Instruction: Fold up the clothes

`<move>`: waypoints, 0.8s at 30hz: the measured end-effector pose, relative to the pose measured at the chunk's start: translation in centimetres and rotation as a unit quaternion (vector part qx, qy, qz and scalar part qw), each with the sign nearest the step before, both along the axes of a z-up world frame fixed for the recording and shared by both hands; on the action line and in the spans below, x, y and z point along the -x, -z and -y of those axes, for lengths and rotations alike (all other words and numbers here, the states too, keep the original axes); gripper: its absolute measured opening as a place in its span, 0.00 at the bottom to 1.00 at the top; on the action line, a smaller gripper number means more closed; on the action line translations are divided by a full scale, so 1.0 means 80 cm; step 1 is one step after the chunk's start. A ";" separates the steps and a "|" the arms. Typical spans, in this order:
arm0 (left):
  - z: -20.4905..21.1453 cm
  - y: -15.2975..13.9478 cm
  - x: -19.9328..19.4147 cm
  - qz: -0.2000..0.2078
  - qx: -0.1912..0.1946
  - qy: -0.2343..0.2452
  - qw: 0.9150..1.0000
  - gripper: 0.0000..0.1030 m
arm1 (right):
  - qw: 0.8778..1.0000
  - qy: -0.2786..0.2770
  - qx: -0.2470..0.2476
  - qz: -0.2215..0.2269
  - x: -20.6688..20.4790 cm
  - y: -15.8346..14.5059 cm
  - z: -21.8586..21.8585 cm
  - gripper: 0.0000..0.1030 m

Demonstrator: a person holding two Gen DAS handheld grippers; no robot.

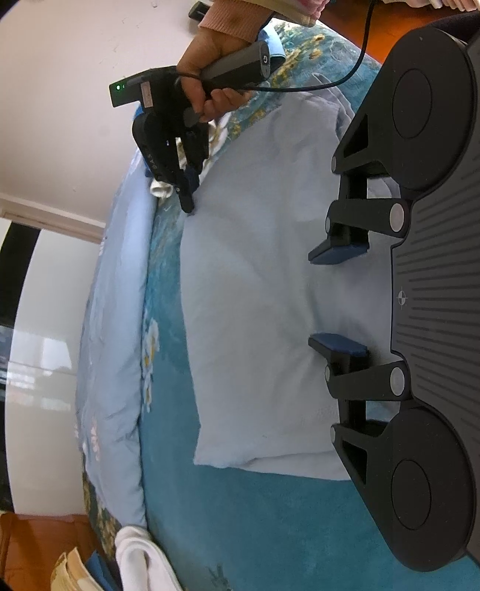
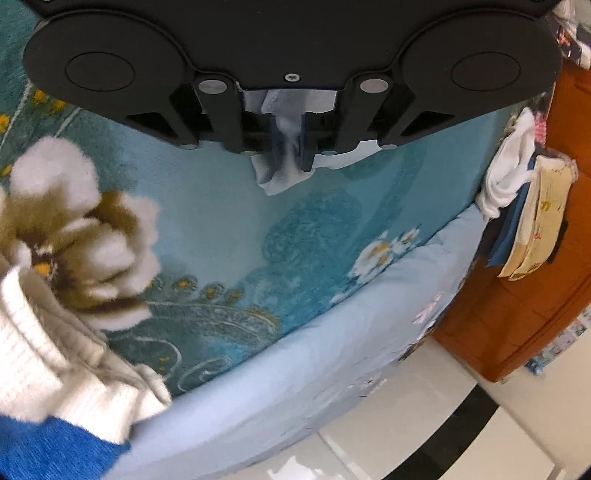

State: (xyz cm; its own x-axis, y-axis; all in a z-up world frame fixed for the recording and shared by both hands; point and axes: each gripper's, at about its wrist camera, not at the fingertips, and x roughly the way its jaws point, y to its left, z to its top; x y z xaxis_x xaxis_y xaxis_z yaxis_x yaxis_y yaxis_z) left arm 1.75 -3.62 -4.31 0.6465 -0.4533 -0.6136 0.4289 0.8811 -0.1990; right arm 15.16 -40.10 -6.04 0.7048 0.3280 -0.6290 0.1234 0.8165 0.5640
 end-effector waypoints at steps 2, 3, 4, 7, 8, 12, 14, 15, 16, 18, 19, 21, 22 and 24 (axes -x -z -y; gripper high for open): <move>-0.001 -0.007 0.000 0.009 0.002 -0.001 1.000 0.44 | 1.000 -0.012 0.014 0.013 0.006 -0.013 0.000 0.17; -0.002 -0.011 0.000 0.015 0.002 -0.002 1.000 0.44 | 0.999 -0.015 0.019 0.021 0.010 -0.021 -0.001 0.19; -0.002 -0.016 -0.001 0.021 0.003 -0.003 1.000 0.48 | 0.999 -0.018 0.021 0.030 0.015 -0.028 -0.001 0.24; -0.004 -0.027 -0.010 0.036 0.008 -0.018 0.999 0.65 | 0.997 -0.032 0.025 0.059 0.034 -0.050 -0.006 0.34; -0.005 -0.031 -0.013 0.041 0.010 -0.024 0.999 0.65 | 0.996 -0.040 0.030 0.068 0.042 -0.056 -0.012 0.35; -0.008 -0.034 -0.030 0.036 0.029 -0.054 0.997 0.75 | 0.991 -0.088 0.053 0.087 0.074 -0.070 -0.045 0.35; -0.010 -0.030 -0.037 0.028 0.040 -0.067 0.997 0.78 | 0.987 -0.123 0.064 0.086 0.089 -0.067 -0.064 0.36; -0.011 -0.028 -0.041 0.024 0.046 -0.074 0.996 0.78 | 0.985 -0.139 0.067 0.082 0.095 -0.062 -0.072 0.39; -0.012 -0.026 -0.045 0.020 0.051 -0.081 0.995 0.78 | 0.983 -0.148 0.071 0.077 0.100 -0.056 -0.080 0.40; -0.013 -0.022 -0.051 0.013 0.059 -0.091 0.994 0.78 | 0.981 -0.157 0.086 0.069 0.111 -0.045 -0.091 0.40; -0.012 -0.019 -0.052 0.012 0.055 -0.090 0.994 0.78 | 0.981 -0.159 0.089 0.065 0.115 -0.040 -0.094 0.40; -0.010 -0.012 -0.053 0.008 0.047 -0.088 0.995 0.78 | 0.982 -0.160 0.083 0.056 0.121 -0.031 -0.095 0.40; -0.011 -0.008 -0.053 0.005 0.045 -0.089 0.995 0.78 | 0.983 -0.158 0.080 0.052 0.123 -0.027 -0.094 0.40; -0.011 -0.001 -0.053 -0.001 0.041 -0.090 0.995 0.78 | 0.984 -0.153 0.080 0.044 0.125 -0.019 -0.091 0.40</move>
